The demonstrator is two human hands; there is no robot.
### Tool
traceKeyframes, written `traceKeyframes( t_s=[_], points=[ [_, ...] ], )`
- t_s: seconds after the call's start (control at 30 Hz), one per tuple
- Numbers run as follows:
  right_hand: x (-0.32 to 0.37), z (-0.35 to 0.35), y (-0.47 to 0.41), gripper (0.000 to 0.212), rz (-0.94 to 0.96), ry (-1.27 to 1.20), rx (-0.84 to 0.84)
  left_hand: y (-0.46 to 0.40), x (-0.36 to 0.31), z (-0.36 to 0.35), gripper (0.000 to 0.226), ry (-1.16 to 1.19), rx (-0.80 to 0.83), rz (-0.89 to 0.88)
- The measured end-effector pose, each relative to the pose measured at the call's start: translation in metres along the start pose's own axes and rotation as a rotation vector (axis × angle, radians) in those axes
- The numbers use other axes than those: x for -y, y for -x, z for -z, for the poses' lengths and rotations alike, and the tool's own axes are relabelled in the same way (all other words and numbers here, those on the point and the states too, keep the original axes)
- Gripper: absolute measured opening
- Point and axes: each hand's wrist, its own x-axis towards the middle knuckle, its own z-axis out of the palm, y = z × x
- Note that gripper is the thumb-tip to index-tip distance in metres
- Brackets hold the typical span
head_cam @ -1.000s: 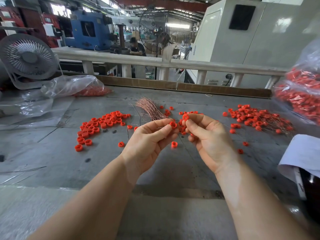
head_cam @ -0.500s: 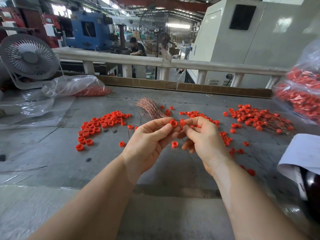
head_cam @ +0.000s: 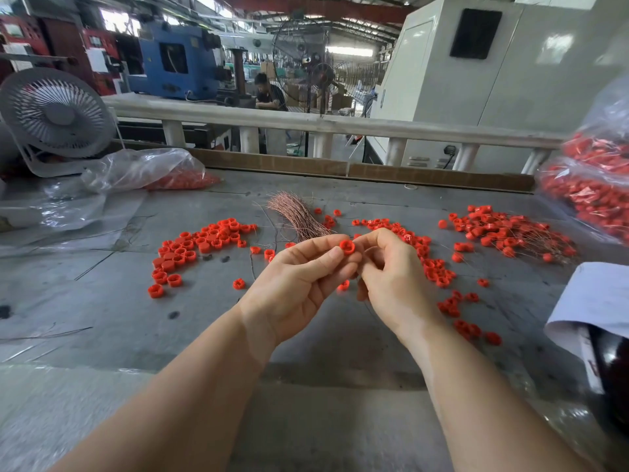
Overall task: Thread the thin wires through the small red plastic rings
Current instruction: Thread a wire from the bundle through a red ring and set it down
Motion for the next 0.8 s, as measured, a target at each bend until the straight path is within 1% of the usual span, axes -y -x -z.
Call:
traceKeyframes(
  t_s=[0.23,0.37,0.47,0.8],
  points=[
    [-0.0025,-0.0011,0.0004,0.027,-0.017,-0.015,0.012,-0.0007,0.0006,0.0005,0.018,0.011,0.009,-0.015],
    [-0.0001,0.0026,-0.0013,0.027,0.049,-0.056,-0.103,-0.0019,0.0005,0.0016,0.014,-0.025,-0.052,-0.104],
    [0.0023,0.0036,-0.0013,0.024,0.097,-0.093,-0.143,-0.0017,0.0005,0.0013,0.012,-0.068,-0.095,-0.148],
    [0.0012,0.0003,0.0013,0.014,0.314,0.165,-0.172,-0.0007,0.0031,0.0016,0.013,-0.218,-0.107,-0.247]
  ],
)
